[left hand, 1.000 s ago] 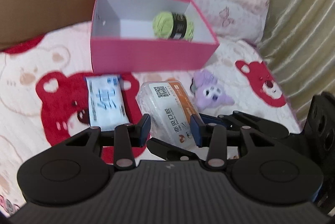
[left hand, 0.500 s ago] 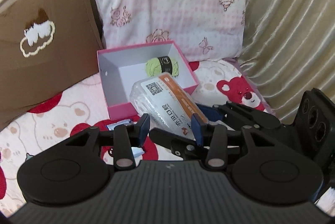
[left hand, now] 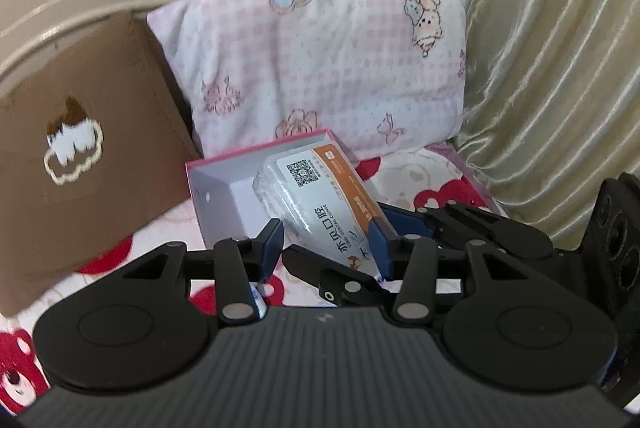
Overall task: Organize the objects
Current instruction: 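Lift the case with the right gripper and carry it over the pink box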
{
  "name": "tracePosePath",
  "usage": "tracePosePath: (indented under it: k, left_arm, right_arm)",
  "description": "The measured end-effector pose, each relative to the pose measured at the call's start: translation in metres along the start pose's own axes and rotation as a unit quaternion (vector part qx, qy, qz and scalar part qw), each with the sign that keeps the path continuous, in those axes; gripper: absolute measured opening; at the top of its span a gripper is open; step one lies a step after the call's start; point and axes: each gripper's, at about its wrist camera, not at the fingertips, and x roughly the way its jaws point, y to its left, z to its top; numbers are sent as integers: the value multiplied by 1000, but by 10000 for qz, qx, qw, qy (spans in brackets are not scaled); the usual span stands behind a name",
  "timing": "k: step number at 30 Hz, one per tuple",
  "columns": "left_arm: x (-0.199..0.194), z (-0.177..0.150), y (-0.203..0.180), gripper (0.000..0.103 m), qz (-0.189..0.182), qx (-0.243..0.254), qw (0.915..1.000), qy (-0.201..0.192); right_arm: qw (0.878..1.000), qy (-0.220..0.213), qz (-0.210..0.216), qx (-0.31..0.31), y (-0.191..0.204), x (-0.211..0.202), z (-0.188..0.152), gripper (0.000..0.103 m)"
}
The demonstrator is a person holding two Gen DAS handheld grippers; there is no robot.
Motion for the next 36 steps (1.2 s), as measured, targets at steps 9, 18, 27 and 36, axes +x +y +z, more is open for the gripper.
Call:
tracePosePath:
  k: [9,18,27,36]
  left_arm:
    - [-21,6,3,45,-20,111,9984,-546]
    - [16,-26,31,45,-787,-534,9924,-777]
    - [20,-47,45,45,-1251,-1080,9811,-1004]
    - [32,-43,71,44,-1574,-1540,9691,-1111]
  right_arm:
    - [9998,-200,50,-9,10,-6,30,67]
    - [9994,-111,-276,-183,2,7,9,67]
    - [9962,54,-695,-515,9,1,2,67]
    - [9898,183,-827,-1149,25,14,21,67]
